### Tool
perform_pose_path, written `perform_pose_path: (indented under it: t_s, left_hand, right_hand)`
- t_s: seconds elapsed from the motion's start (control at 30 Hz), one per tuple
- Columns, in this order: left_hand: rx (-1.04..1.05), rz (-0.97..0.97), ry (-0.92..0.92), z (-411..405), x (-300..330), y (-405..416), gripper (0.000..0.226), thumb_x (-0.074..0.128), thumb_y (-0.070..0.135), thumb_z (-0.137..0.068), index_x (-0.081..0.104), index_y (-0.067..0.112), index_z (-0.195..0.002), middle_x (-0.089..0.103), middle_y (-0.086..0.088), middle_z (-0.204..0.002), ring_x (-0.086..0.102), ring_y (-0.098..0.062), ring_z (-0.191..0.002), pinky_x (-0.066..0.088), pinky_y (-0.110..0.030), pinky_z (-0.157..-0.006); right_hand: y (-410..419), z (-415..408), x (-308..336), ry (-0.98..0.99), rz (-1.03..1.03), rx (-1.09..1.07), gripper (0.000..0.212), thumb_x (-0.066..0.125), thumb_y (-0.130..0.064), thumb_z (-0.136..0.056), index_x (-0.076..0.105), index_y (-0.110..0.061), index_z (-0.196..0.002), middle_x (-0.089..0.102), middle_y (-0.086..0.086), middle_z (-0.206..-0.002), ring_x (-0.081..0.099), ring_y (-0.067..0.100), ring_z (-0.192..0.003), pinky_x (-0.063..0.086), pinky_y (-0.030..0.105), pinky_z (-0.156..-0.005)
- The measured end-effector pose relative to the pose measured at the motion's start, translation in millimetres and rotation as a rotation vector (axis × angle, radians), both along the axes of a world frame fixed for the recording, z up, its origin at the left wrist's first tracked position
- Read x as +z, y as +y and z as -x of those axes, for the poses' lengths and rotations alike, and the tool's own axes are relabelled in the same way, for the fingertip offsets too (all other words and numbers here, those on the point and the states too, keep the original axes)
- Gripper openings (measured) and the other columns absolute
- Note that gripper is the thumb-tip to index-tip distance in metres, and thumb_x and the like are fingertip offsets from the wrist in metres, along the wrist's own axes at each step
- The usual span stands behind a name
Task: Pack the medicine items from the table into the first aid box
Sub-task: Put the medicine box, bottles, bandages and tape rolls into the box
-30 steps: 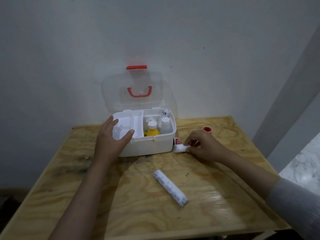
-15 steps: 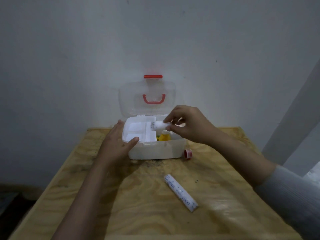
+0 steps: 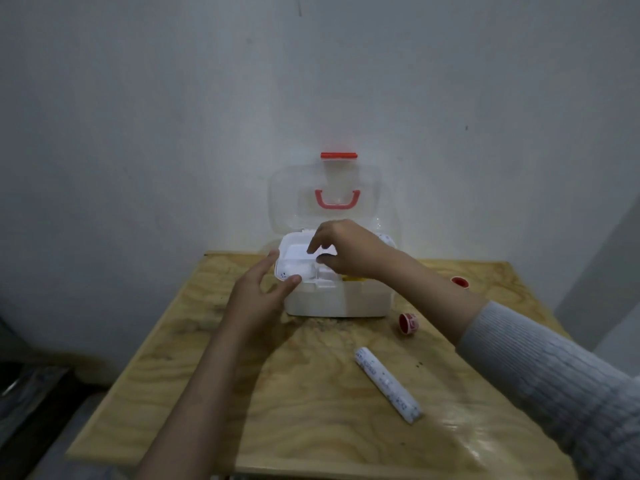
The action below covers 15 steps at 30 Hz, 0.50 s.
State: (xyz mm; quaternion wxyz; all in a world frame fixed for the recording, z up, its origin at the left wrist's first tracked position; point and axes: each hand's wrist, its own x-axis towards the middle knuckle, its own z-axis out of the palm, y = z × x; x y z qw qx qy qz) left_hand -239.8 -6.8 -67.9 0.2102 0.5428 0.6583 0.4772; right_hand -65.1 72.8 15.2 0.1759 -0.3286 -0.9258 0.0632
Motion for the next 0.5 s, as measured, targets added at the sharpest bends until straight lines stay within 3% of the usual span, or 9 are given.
perform_pose_path:
  t_s: [0.1, 0.27, 0.5]
  left_hand:
    - [0.016, 0.005, -0.053, -1.2, -5.9, 1.1, 0.069, 0.069, 0.053, -0.076, 0.047, 0.035, -0.138, 0.048, 0.009, -0.144, 0.046, -0.015, -0.129, 0.043, -0.036, -0.101]
    - [0.022, -0.026, -0.053, -2.9, -9.5, 2.7, 0.064, 0.068, 0.048, -0.080, 0.047, 0.032, -0.138, 0.049, 0.008, -0.142, 0.046, -0.009, -0.124, 0.040, -0.029, -0.096]
    - [0.021, -0.027, -0.077, -3.5, -12.3, 4.6, 0.064, 0.068, 0.053, -0.078, 0.047, 0.037, -0.136, 0.051, 0.010, -0.140, 0.049, -0.014, -0.124, 0.045, -0.041, -0.101]
  right_hand:
    - [-17.7, -32.8, 1.8, 0.149, -0.060, -0.025, 0.017, 0.066, -0.013, -0.081, 0.072, -0.013, -0.097, 0.067, 0.004, -0.096, 0.061, 0.016, -0.083, 0.046, 0.025, -0.072]
    - [-52.2, -97.6, -25.9, 0.238, -0.038, -0.114, 0.008, 0.071, -0.014, -0.078, 0.072, -0.015, -0.085, 0.065, 0.000, -0.085, 0.059, 0.009, -0.071, 0.050, 0.021, -0.065]
    - [-73.2, -139.7, -89.2, 0.346, 0.183, -0.578, 0.022, 0.072, -0.037, -0.078, 0.067, -0.019, -0.089, 0.063, -0.006, -0.084, 0.060, 0.004, -0.065, 0.045, 0.019, -0.059]
